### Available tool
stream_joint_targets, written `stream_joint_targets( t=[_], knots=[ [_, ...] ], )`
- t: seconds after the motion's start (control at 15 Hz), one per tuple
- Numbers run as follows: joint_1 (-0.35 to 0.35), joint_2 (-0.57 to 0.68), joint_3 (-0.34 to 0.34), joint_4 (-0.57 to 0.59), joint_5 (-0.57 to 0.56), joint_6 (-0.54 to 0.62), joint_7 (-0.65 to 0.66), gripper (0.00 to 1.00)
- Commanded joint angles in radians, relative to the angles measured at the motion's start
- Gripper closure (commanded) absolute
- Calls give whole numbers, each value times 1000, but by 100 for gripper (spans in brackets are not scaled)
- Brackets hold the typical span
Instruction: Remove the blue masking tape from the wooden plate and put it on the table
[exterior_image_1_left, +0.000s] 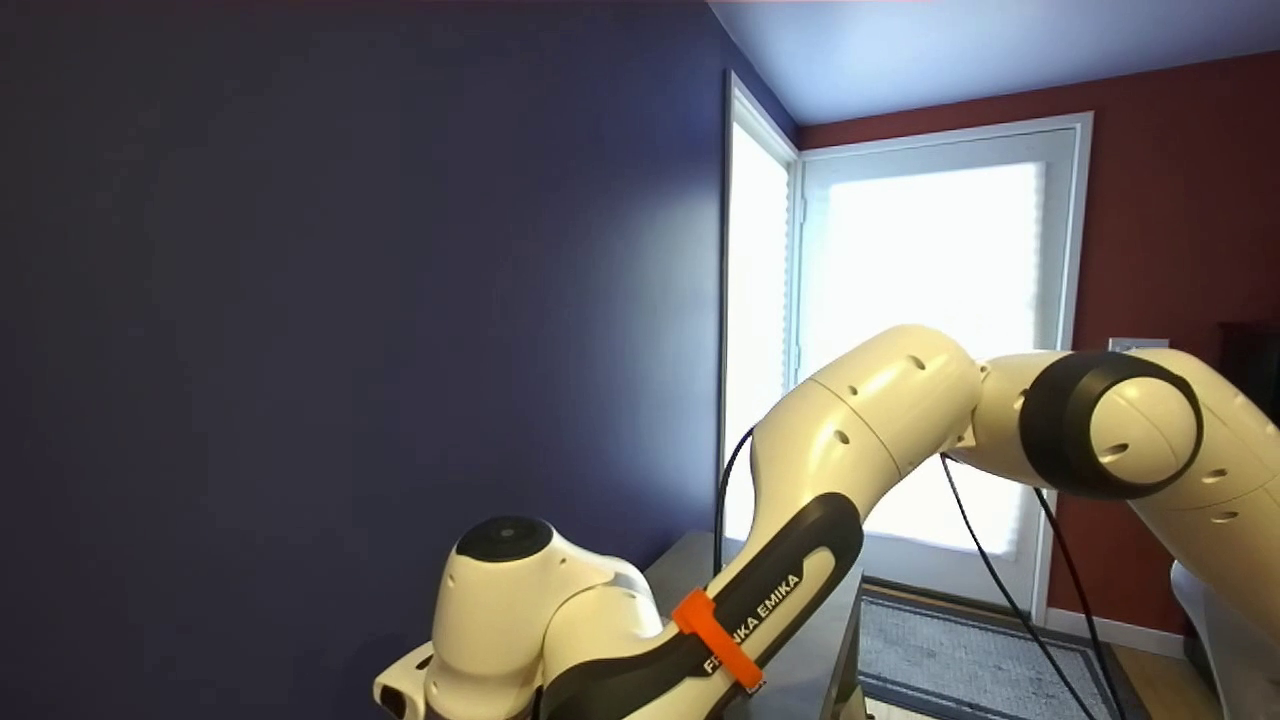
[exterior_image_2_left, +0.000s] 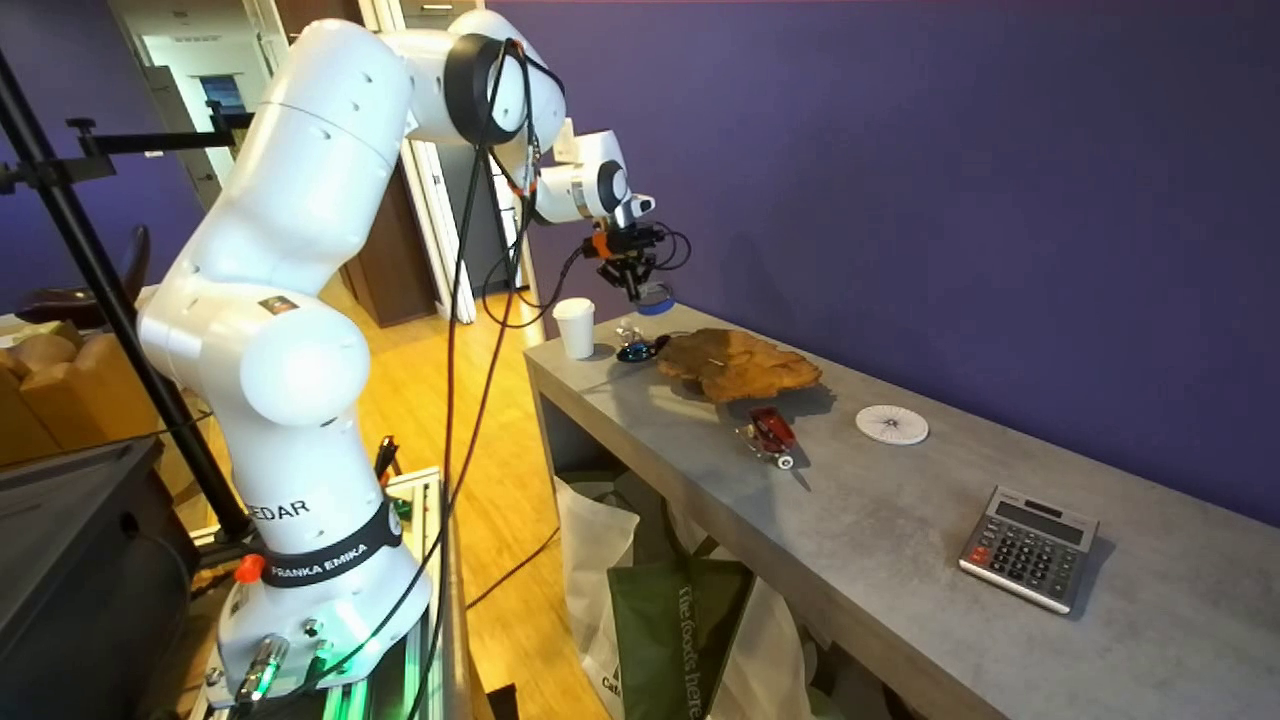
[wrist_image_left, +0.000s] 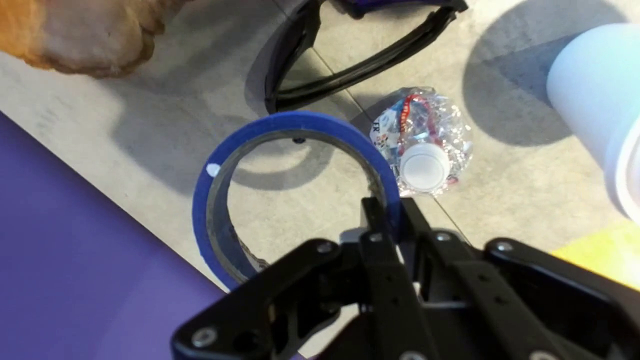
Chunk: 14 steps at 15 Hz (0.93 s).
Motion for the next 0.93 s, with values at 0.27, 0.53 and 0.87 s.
stream_joint_targets(
  t=[0.27, 0.53, 0.87],
  knots=[
    [-3, 182, 40, 261, -40, -99, -307, 97],
    [-3, 232, 62, 334, -14, -204, -396, 97],
    [-1, 260, 80, 398, -3, -329, -454, 97]
  ],
)
